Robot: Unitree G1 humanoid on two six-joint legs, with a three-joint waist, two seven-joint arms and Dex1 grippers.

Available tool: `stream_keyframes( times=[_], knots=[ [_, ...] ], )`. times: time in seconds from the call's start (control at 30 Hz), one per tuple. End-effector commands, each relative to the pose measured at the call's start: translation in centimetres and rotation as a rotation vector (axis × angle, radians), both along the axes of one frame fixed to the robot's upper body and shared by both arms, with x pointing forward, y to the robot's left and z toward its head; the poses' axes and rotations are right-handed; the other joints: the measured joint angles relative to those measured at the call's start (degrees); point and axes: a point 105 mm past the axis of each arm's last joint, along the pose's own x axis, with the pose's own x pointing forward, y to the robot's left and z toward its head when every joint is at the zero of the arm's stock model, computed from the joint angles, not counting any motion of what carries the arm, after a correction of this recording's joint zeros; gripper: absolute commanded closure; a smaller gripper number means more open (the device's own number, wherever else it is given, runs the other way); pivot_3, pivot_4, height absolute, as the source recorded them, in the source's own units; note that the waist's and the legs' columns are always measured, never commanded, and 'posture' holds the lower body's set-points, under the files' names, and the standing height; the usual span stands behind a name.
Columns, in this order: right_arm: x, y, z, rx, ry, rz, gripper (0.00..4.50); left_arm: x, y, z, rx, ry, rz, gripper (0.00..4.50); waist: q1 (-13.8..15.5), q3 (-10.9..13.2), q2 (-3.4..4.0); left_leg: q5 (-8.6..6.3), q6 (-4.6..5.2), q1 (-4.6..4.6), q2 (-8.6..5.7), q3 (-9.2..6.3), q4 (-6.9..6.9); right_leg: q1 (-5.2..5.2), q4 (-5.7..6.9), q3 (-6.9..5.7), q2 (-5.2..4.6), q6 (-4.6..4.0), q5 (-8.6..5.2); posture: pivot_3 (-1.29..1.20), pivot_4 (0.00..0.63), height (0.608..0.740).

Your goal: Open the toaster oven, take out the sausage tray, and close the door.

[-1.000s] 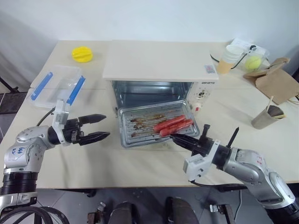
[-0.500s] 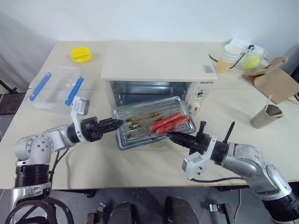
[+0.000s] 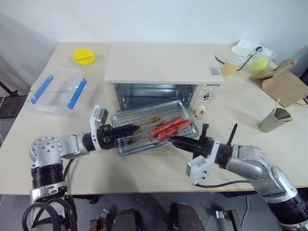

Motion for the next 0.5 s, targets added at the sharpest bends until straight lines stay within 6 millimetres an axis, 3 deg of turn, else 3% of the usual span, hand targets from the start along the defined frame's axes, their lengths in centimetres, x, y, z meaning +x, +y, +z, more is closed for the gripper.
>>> stream_keyframes(
  times=[0.03, 0.1, 0.2, 0.5],
  knots=[
    [-0.4, 0.3, 1.0, 0.034, -0.02, 0.028, 4.5, -0.1, 0.3, 0.7, -0.04, 0.001, 0.001, 3.81, 0.0, 0.0, 0.0, 0.0, 0.0, 0.01, 0.0, 0.0, 0.0, 0.02, 0.0, 0.0, 0.0, 0.0, 0.0, 0.0, 0.15, 0.74],
    [-0.5, 0.3, 1.0, 0.039, -0.011, 0.03, 4.5, -0.4, 0.4, 0.6, -0.05, 0.011, -0.008, 4.37, 0.0, 0.0, 0.0, 0.0, 0.0, 0.03, -0.01, 0.0, 0.0, 0.04, 0.0, 0.0, 0.0, 0.0, 0.0, 0.0, 0.15, 0.74],
    [-0.4, 0.2, 1.5, 0.096, 0.024, 0.031, 4.5, -0.9, 0.5, 0.3, -0.067, 0.036, -0.019, 4.47, 0.0, 0.0, 0.0, 0.0, 0.0, 0.05, 0.0, 0.0, 0.0, 0.05, -0.01, 0.01, -0.01, 0.0, 0.0, 0.0, 0.15, 0.74],
    [-1.3, -1.4, 1.9, 0.148, 0.141, 0.059, 1.86, -1.4, 3.5, -0.8, -0.136, 0.146, 0.091, 4.5, 0.0, 0.0, 0.0, 0.0, 0.0, 0.2, 0.02, -0.05, 0.0, 0.21, 0.0, 0.04, -0.03, 0.0, 0.0, 0.0, 0.15, 0.74]
  ],
)
